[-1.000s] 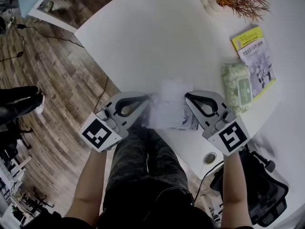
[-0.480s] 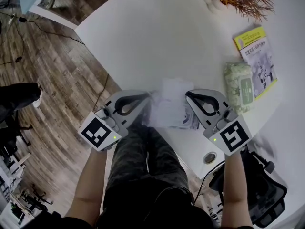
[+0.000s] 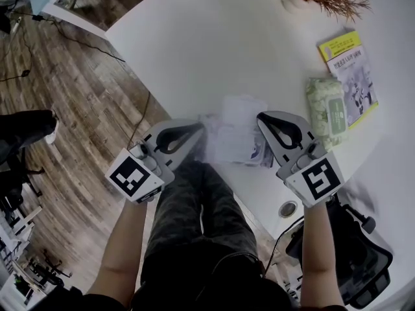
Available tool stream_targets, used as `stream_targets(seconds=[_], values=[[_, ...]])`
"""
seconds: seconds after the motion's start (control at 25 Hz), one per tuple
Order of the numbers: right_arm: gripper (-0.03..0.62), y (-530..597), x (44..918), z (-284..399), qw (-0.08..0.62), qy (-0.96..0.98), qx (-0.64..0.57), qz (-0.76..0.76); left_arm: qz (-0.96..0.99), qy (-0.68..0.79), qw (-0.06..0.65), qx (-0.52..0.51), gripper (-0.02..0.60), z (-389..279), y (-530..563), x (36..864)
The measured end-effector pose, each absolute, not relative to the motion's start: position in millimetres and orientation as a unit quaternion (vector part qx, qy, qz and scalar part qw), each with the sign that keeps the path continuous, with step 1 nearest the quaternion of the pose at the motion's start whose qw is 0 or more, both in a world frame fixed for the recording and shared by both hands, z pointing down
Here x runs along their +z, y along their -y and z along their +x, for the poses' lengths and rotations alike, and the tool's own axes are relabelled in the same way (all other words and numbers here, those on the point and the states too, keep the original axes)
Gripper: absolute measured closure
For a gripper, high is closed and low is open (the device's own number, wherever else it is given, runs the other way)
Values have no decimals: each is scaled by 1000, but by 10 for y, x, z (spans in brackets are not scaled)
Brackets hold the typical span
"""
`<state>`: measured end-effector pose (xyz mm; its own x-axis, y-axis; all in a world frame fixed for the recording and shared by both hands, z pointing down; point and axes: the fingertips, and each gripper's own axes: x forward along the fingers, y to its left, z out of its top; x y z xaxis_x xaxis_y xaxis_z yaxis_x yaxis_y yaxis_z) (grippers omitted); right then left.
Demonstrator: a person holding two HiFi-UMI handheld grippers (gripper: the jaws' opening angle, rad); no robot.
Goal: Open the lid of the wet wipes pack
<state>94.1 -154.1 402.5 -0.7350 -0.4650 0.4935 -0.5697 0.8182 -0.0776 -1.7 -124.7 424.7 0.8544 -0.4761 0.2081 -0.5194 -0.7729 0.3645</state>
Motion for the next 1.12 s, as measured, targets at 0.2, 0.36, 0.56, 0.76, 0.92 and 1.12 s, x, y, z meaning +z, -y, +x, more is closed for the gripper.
stream_targets(seconds=[0.2,0.36,0.56,0.76,0.92,1.12], values=[[574,1544,3885,1032,194,921,132,310,942,259,208,46,571,10,1134,4213],[574,1432,3856,1105,193,920,131,316,942,257,207,52,571,3,1018,4200],[574,1206,3841,1188,196,915,134,326,945,256,199,39,571,43,946,4071],[574,1014,3697,1148,178,918,131,330,951,244,186,31,571,144,866,3897],[574,844,3587,1120,170,920,129,329,955,236,178,24,569,242,791,3748],[574,642,3443,1104,152,919,129,340,956,248,156,25,571,332,661,3570]])
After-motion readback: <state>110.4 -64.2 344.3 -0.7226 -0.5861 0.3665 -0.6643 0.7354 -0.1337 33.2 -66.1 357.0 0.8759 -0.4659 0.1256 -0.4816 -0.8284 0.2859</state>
